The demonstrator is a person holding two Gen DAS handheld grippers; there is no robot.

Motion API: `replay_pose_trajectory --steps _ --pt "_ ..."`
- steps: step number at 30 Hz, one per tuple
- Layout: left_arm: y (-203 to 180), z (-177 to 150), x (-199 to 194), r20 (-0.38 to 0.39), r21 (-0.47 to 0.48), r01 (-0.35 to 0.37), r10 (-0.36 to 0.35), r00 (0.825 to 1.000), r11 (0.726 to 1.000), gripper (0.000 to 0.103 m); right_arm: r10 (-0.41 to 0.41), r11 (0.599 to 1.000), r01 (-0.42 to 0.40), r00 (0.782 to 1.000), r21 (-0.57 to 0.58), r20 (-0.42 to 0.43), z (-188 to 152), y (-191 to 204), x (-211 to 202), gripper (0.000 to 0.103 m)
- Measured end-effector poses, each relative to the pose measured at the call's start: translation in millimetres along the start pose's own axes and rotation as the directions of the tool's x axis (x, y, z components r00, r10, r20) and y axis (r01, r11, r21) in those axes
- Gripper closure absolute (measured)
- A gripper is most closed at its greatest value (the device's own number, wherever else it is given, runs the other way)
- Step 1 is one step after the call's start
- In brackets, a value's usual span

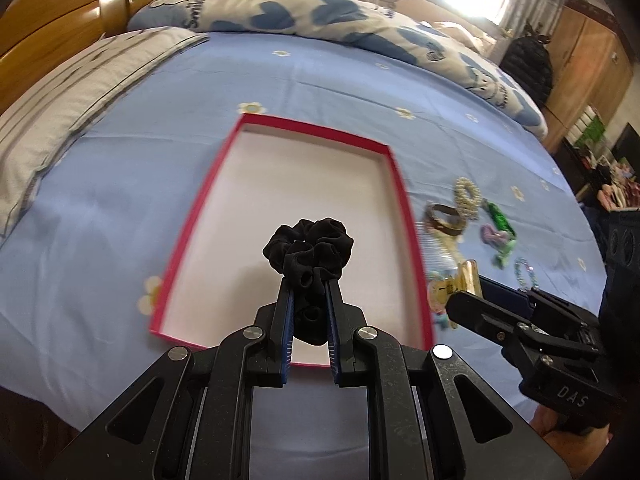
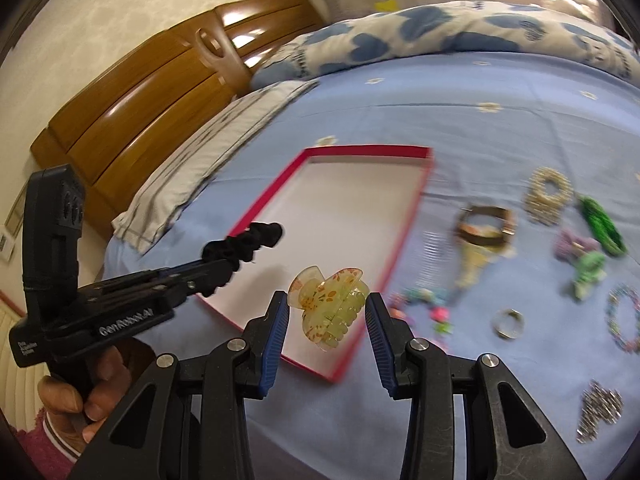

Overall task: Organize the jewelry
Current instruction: 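Drop the scrunchie into the red tray with the left tool while the right drops the clip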

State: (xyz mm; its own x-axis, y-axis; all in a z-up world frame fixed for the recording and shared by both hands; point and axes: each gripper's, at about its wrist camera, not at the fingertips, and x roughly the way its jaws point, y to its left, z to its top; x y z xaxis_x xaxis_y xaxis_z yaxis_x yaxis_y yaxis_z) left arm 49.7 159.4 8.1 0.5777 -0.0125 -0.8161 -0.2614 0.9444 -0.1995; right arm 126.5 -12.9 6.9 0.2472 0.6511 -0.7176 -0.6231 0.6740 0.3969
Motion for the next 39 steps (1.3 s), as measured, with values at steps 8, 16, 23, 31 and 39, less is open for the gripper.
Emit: replay_pose_trajectory --steps 8,16,23,31,39 --pt "26.4 2.5 21.9 -0.056 -0.005 -0.056 0.055 0.997 0.998 0.090 0.026 0.998 -0.031 0.994 -0.049 -0.102 8.8 23.8 54.7 0.063" --pt "35.2 -3.3 46.3 -0.130 -0.013 -0.068 0.065 0.989 0.998 0.090 0.016 0.998 -0.029 0.982 -0.064 -0.188 6.1 21.7 87.7 0.063" --pt "34.4 -4.2 51.1 -0.157 -0.014 -0.066 0.063 0.986 0.998 0.083 0.011 0.997 -0.027 0.974 -0.069 -0.228 5.7 20.4 98.6 0.063" --pt "35.6 -5.3 43.5 -0.152 0.003 -0.093 0.092 0.984 0.996 0.066 -0.006 0.997 -0.014 0.969 -0.079 -0.248 7.9 21.7 102.3 0.059" --pt "32.2 -2.7 27.5 -0.125 0.003 -0.098 0.097 0.987 0.995 0.058 0.017 0.998 -0.028 0.978 -0.051 -0.208 7.9 16.5 81.4 0.058"
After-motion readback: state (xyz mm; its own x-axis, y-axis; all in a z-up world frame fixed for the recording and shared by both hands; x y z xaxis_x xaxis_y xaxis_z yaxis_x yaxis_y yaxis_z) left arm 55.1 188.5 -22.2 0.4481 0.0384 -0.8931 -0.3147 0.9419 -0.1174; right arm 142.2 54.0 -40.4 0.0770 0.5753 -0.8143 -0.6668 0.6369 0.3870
